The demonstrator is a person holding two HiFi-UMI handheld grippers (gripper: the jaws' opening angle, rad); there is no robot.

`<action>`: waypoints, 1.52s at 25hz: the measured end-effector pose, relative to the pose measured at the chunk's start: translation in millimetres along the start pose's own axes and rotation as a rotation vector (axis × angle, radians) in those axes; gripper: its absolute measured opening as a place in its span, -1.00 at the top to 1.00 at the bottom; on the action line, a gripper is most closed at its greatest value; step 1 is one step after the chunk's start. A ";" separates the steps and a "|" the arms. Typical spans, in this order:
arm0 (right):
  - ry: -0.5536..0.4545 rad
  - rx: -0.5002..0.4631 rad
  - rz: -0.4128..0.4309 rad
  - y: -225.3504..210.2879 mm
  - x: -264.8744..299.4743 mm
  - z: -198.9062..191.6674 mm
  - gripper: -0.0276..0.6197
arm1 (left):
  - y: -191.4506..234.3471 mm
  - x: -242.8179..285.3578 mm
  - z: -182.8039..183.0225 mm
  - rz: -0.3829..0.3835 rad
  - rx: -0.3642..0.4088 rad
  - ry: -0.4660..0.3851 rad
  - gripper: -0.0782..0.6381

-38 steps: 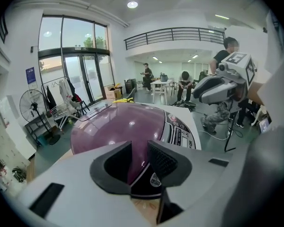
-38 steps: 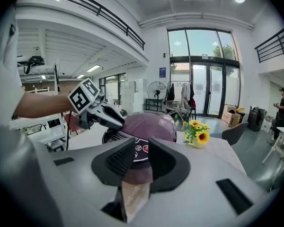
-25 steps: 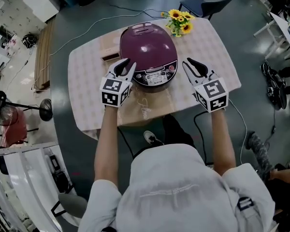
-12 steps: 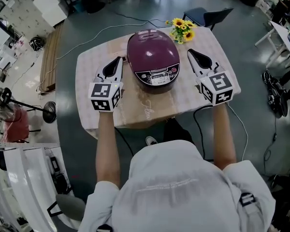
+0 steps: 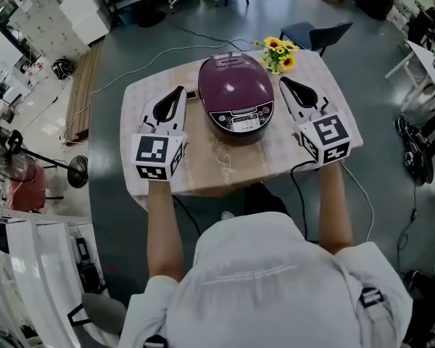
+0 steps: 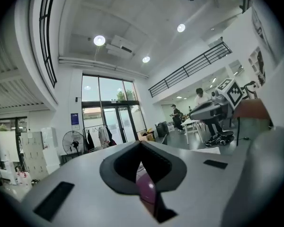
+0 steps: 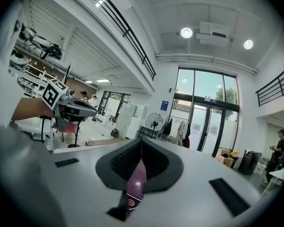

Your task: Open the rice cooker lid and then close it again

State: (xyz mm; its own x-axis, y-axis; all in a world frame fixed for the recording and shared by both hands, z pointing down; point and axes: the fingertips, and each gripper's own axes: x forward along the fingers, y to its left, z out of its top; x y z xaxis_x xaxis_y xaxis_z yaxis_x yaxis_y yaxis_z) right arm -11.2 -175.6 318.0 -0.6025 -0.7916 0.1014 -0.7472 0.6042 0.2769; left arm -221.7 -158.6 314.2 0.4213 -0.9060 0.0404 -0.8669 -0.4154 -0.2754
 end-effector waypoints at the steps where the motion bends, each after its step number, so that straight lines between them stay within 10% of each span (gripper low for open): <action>1: -0.005 -0.006 0.003 2.2 -1.1 3.5 0.83 | -1.8 -2.1 4.3 -0.002 0.006 -0.008 0.74; 38: 0.000 -0.029 0.046 21.0 -9.8 2.7 0.83 | -30.3 -20.0 20.3 -0.038 0.049 -0.007 0.73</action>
State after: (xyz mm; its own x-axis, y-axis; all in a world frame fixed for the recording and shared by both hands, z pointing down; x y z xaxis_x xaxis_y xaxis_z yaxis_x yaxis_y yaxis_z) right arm -21.7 -154.9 320.2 -0.6364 -0.7628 0.1146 -0.7101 0.6373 0.2992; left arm -198.4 -126.2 302.2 0.4558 -0.8889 0.0453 -0.8363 -0.4451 -0.3203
